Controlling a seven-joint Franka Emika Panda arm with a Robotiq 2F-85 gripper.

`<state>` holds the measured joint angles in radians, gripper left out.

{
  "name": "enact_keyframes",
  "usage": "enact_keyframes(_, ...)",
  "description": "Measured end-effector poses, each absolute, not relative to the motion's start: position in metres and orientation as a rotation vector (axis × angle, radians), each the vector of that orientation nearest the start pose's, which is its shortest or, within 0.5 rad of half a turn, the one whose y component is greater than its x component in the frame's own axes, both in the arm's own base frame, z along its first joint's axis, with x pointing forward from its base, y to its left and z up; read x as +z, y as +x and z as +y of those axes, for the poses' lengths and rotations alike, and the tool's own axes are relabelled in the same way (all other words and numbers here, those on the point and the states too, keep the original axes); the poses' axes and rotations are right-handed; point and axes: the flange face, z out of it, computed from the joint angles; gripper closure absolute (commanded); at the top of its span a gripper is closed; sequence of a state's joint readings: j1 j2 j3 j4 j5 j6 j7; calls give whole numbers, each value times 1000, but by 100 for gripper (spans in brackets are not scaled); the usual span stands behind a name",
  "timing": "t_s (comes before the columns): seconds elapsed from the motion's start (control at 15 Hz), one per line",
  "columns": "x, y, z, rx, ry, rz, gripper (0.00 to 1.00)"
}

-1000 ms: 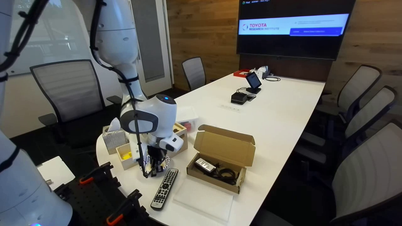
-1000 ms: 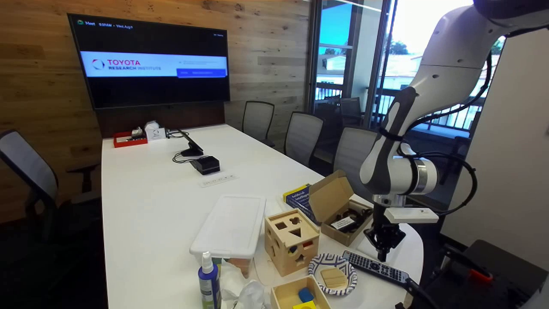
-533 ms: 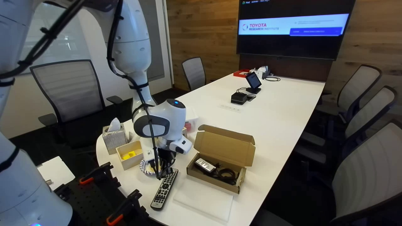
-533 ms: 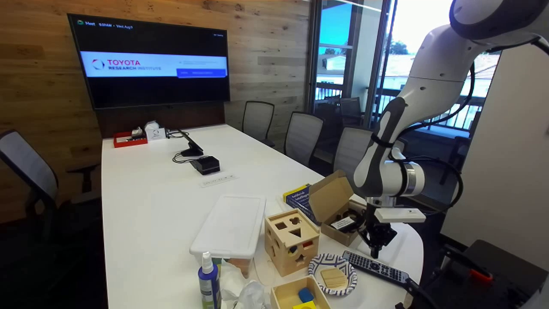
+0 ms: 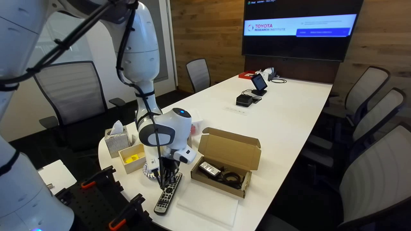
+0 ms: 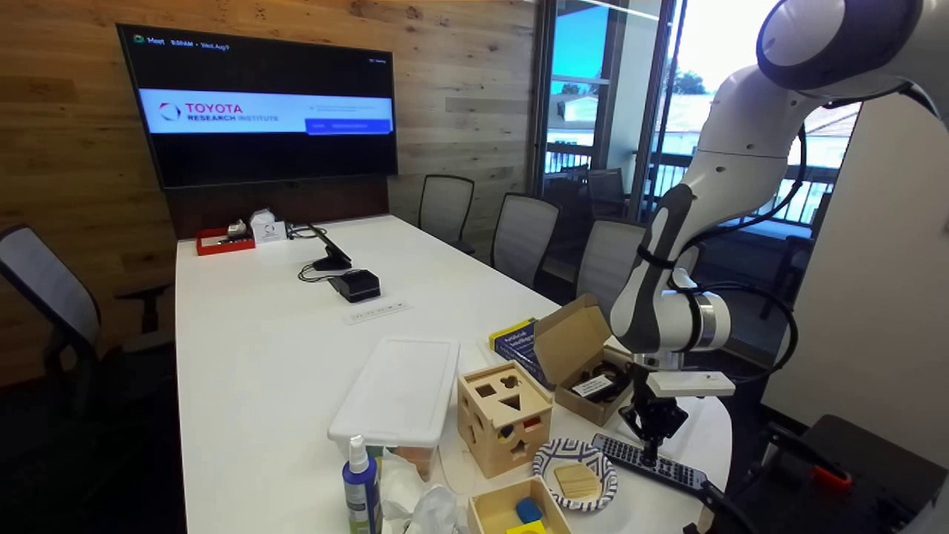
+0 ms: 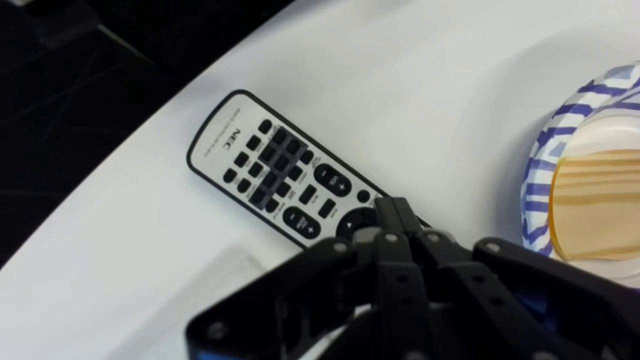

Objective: Press the center button on the remote

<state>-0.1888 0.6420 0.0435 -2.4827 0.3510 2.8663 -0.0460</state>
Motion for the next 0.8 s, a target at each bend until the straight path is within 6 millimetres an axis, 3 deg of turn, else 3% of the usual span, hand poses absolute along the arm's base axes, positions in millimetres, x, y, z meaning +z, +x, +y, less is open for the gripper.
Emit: enact_keyframes(0.8,17,392,-75,408,-2924,795,100)
